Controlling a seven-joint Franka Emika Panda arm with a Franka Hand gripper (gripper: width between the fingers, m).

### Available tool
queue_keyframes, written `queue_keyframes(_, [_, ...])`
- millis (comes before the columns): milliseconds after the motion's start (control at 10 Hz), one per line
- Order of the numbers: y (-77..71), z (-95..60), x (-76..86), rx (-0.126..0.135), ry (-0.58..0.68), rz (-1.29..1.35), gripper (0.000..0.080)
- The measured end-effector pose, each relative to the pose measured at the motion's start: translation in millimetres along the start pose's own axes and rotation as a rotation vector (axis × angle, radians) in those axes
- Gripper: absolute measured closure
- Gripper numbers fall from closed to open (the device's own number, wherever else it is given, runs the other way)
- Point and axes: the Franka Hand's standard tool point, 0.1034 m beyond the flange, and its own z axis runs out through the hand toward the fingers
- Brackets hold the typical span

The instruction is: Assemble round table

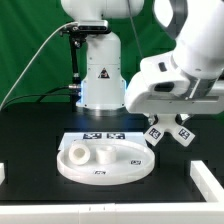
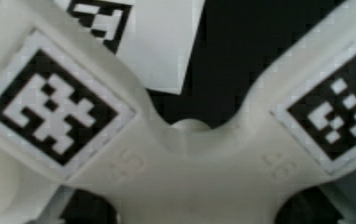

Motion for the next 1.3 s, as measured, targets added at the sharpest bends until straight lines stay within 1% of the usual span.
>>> queue_keyframes(200, [0.8, -2.2, 1.8, 0.001, 0.003, -0.006, 0.0358])
queue_keyframes(400, [-0.2, 0.2, 1.7, 0.001, 0.0, -0.005, 0.0358])
queue_keyframes(500, [-7.2, 8.5, 0.3, 0.008, -0.008, 0.014, 0.0358])
queue_keyframes(700, [-18.1, 21.5, -0.6, 0.007, -0.014, 0.004, 0.0358])
queue_keyframes(900, [-32.4, 33.8, 1.0, 0.002, -0.025, 0.004, 0.0358])
queue_keyframes(1000, [-38.6, 37.3, 2.0, -0.003, -0.031, 0.006, 0.0358])
queue_keyframes(1300, [-39.2, 38.2, 1.8, -0.006, -0.032, 0.003, 0.0358])
